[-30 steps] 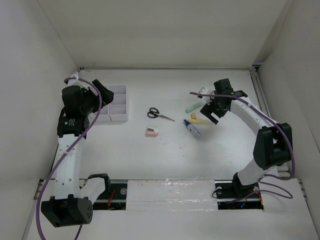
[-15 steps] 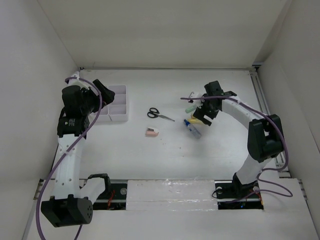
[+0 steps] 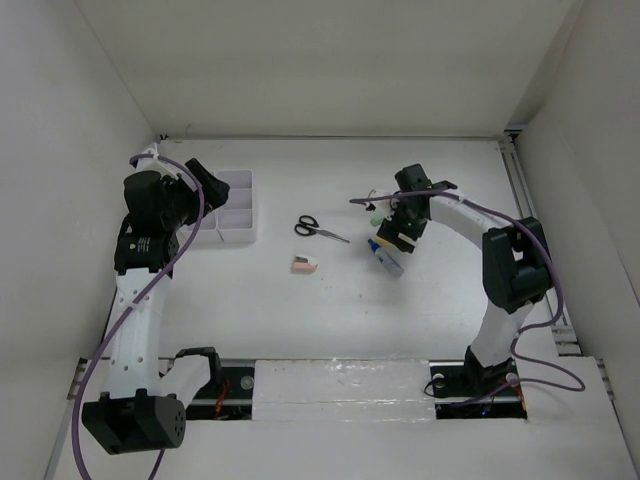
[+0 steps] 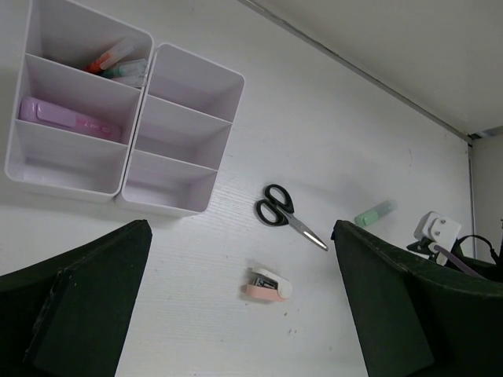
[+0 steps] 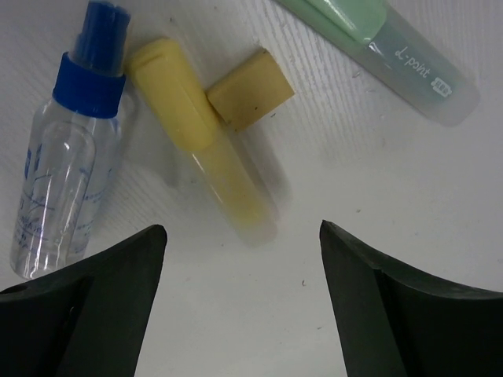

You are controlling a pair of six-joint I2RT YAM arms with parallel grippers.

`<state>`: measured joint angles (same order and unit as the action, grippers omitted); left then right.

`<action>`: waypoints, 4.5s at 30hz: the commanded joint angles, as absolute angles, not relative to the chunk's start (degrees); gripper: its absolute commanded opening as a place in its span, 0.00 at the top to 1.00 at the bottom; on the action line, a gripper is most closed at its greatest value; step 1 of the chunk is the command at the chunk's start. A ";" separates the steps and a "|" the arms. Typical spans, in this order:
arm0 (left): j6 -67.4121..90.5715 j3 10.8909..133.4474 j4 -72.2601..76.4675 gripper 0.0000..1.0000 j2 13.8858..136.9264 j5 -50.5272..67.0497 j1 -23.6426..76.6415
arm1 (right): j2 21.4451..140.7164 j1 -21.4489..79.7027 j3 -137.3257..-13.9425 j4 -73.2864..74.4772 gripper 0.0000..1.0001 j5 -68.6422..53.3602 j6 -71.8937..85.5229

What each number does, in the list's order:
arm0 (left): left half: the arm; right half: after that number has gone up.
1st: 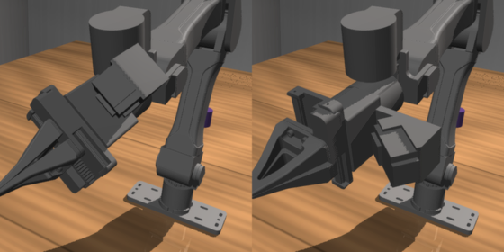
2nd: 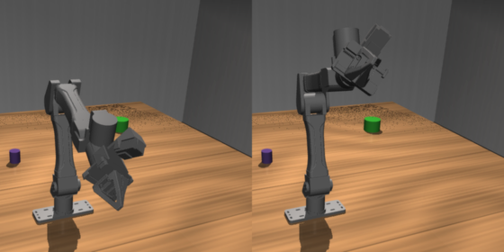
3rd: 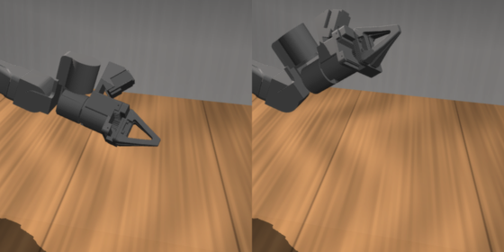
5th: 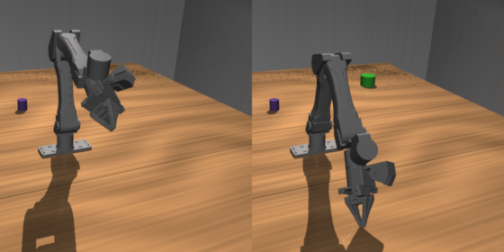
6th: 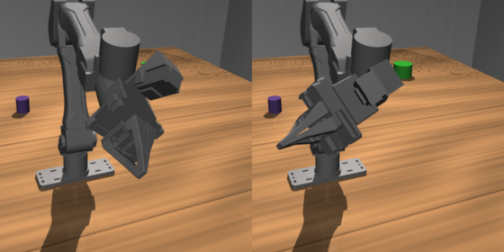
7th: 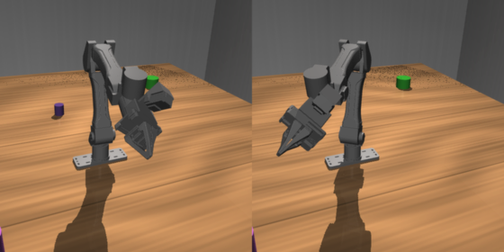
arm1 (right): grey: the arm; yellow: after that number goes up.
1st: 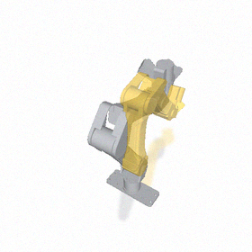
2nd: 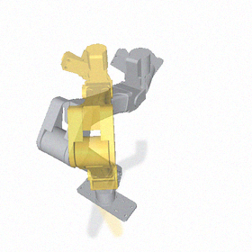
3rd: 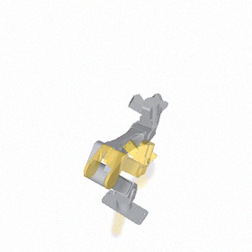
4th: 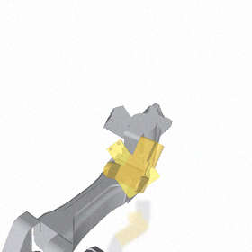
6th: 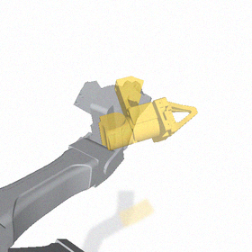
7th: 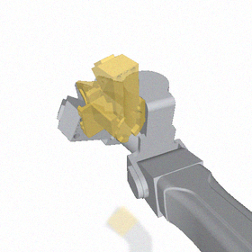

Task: Sort the stationery into containers
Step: Pick up the pen from the center of the board, then place the pen in the storage box.

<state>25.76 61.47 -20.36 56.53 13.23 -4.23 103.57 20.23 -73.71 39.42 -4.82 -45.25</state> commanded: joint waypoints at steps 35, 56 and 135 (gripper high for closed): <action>25.05 61.96 -18.63 0.00 56.87 13.10 -4.39 | 112.42 22.41 -78.49 40.87 0.81 -4.92 -45.26; 24.53 61.96 -18.63 0.00 57.39 15.37 -4.39 | 99.06 25.57 -89.29 41.57 1.00 -5.54 -37.10; 47.63 63.20 -4.93 1.00 77.25 -38.38 -3.00 | 57.66 53.53 -57.39 9.05 0.00 11.78 22.24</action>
